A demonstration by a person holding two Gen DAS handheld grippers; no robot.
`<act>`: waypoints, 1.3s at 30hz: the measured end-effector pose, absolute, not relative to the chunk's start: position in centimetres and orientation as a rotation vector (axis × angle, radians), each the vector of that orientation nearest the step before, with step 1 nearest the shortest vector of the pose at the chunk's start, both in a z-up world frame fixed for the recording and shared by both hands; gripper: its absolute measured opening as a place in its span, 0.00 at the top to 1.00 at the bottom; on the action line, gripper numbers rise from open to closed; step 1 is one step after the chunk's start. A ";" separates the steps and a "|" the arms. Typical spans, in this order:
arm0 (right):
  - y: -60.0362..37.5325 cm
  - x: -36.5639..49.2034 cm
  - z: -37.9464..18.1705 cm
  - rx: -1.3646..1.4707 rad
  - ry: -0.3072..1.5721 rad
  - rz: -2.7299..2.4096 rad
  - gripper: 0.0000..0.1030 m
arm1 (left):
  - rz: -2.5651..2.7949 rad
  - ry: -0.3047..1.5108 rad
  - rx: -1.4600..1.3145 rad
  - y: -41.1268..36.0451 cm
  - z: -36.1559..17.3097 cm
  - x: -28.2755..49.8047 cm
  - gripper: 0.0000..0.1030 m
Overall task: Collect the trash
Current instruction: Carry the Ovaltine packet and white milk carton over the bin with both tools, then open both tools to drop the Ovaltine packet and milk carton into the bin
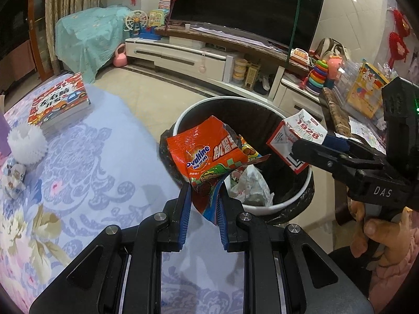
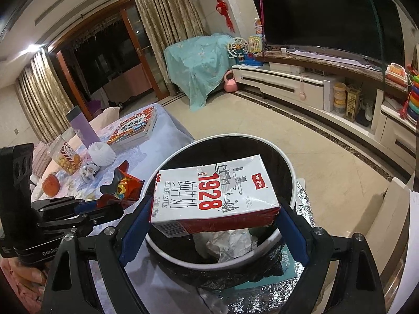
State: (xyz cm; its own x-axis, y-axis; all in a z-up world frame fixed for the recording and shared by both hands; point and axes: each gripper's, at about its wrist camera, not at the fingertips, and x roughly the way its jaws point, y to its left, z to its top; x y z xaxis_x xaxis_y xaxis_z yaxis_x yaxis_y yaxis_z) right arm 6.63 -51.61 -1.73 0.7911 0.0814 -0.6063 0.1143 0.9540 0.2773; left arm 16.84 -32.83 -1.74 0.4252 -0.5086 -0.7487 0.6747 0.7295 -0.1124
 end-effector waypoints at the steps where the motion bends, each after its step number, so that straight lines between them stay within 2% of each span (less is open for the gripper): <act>1: -51.7 6.7 -1.8 0.310 0.664 -0.018 0.12 | -0.748 0.854 0.219 -32.9 -1.7 16.9 0.83; 32: -53.0 9.1 -2.7 0.266 0.741 -0.022 0.11 | -0.748 0.911 0.274 -36.7 -2.9 19.1 0.80; 34: -53.2 9.2 -2.8 0.285 0.744 -0.017 0.11 | -0.752 0.917 0.266 -36.7 -3.0 19.3 0.78; 35: -53.3 9.3 -2.9 0.295 0.747 -0.016 0.11 | -0.755 0.921 0.259 -36.6 -2.9 19.4 0.71; 36: -53.5 9.3 -3.0 0.304 0.751 -0.016 0.11 | -0.754 0.926 0.250 -36.5 -2.9 19.5 0.57; 37: -53.6 9.3 -3.0 0.308 0.750 -0.016 0.12 | -0.753 0.928 0.246 -36.3 -2.9 19.5 0.50; 38: -53.6 9.3 -3.0 0.311 0.748 -0.017 0.12 | -0.752 0.922 0.236 -36.1 -2.8 19.5 0.44; 39: -53.7 9.2 -3.0 0.312 0.748 -0.018 0.12 | -0.753 0.914 0.231 -35.9 -2.7 19.5 0.44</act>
State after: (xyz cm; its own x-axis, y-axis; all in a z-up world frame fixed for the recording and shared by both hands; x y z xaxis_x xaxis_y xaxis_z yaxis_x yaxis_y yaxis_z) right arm 9.25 -53.65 -3.02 0.7351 0.0948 -0.6713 0.1264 0.9537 0.2731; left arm 19.47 -35.90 -2.73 0.3803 -0.4897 -0.7846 0.6764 0.7258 -0.1252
